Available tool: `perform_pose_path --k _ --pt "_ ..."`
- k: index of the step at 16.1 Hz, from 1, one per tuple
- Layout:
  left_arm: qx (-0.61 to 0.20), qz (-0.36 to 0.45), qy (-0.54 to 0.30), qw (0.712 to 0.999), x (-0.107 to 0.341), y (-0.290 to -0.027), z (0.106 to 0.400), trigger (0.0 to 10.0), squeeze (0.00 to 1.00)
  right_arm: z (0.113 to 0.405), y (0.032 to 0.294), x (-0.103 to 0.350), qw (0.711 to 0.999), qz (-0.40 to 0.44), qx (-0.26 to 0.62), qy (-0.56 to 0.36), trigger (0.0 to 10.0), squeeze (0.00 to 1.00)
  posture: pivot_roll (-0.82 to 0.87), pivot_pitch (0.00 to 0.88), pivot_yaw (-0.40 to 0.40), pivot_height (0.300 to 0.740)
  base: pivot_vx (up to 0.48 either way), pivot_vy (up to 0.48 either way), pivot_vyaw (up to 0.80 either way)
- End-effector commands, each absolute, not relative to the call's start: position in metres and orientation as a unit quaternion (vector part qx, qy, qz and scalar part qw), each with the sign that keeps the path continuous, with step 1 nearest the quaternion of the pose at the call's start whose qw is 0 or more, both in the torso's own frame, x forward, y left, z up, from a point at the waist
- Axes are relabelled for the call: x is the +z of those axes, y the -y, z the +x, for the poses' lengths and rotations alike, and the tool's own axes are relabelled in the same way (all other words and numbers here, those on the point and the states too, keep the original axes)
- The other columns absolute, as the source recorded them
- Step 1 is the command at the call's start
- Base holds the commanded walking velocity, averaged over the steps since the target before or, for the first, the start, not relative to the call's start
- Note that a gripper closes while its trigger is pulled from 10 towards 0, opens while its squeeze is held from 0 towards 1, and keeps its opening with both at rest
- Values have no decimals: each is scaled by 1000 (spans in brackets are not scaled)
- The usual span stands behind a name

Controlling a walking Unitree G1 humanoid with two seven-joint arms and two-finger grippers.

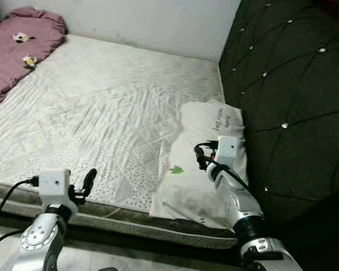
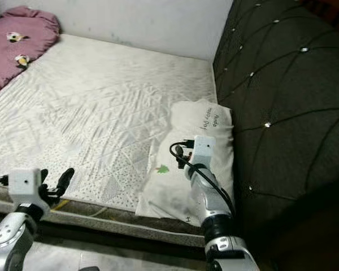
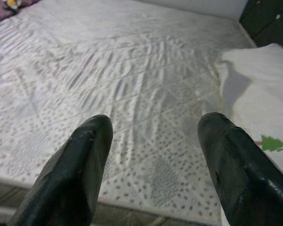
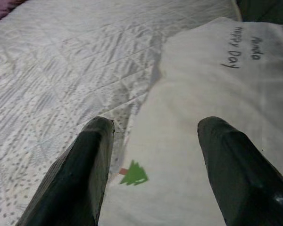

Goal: Clean up the room

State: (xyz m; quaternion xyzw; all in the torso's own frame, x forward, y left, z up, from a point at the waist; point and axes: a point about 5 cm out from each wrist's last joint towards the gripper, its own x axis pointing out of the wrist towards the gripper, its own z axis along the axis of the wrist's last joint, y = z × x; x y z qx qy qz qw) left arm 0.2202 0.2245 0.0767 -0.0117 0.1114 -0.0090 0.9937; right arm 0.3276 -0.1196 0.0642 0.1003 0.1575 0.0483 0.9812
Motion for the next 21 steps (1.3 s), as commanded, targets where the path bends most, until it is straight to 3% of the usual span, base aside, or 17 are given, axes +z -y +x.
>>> perform_pose_path --k 1,6,12,21 --pt "-16 -13 -107 994 82 -221 220 10000 0 330 122 67 982 102 47 -152 10000 0 126 70 -113 720 0 0 0" --pt "-49 -33 -88 994 93 -212 229 10000 0 332 137 75 988 98 26 -119 10000 0 91 54 -95 720 0 0 0" --pt "-59 -40 -76 995 94 -205 248 10000 0 322 155 82 991 99 5 -86 10000 0 56 0 -94 720 277 0 -325" --pt "-46 -38 -64 996 93 -204 265 10000 0 326 153 91 993 95 7 -72 10000 0 56 0 -102 720 85 0 -176"
